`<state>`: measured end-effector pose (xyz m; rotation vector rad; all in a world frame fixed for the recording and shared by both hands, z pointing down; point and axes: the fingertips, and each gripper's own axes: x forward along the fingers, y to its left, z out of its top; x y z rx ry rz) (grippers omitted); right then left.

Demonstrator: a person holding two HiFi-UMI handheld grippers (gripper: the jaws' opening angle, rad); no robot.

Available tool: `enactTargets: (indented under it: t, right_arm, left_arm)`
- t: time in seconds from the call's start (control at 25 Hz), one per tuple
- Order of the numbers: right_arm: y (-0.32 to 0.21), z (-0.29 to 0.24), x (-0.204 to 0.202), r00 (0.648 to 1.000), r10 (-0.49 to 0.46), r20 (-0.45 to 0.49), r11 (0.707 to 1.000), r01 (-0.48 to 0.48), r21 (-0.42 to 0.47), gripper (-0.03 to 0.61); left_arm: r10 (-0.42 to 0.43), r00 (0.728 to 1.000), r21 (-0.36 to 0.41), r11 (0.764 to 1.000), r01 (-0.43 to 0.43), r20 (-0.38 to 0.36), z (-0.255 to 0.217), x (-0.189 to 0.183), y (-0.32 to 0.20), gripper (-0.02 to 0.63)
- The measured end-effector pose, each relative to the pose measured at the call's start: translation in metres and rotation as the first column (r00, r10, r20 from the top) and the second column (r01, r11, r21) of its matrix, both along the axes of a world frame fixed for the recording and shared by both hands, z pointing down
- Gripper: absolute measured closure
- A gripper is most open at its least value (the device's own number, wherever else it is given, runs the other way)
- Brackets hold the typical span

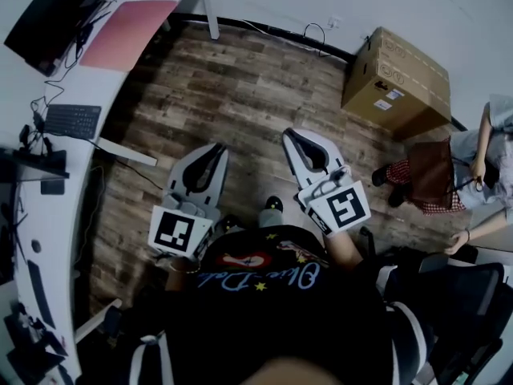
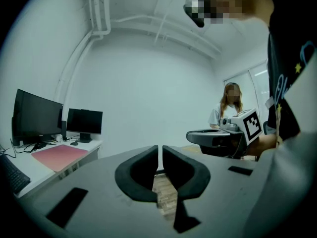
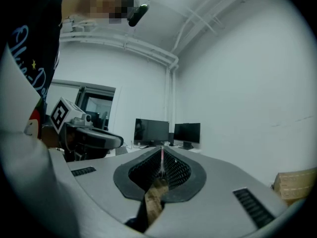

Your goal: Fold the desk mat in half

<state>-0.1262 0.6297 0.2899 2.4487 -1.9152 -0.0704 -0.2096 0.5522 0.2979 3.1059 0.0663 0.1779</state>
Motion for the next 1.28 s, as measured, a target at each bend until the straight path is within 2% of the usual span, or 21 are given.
enactTargets:
  t: [0.2,0.32,0.56,0.76,1.08,1.28]
  right_arm:
    - [0.001,0.005,0.014,0.999,-0.035,0.022,0.999,0.035,-0.001,0.575]
    - [0.006,0.006,0.028,0.999,-0.044,0.016,0.999,0.044,-0.001,0.56]
    - [0.029,0.01,0.061,0.999,-0.039,0.028,0.999,0.039,0.002,0.517]
    - [0.039,0.016,0.075,0.997,-0.047,0.053,0.999,0.047,0.004,0.497]
    - [0.026,0.024,0.088,0.999,-0.02,0.045,1.0,0.021,-0.021,0.477]
    - [0.005,0.024,0.11,0.999,0.007,0.034,1.0,-0.006,-0.028,0.466]
  left_arm:
    - [-0.041,0.999,0.001,0.999,0.041,0.018,0.003,0.013,0.001,0.603]
    - [-0.041,0.999,-0.002,0.999,0.041,0.031,0.007,0.03,0.005,0.541]
    - [-0.044,0.998,0.034,0.999,0.042,0.055,0.009,0.062,0.025,0.523]
    - [-0.053,0.996,0.028,0.998,0.051,0.075,0.015,0.076,0.036,0.5]
    - [-0.028,0.997,0.021,0.999,0.026,0.074,0.021,0.095,0.017,0.489]
    - [0.001,0.998,0.028,1.0,-0.002,0.062,0.021,0.122,-0.01,0.48]
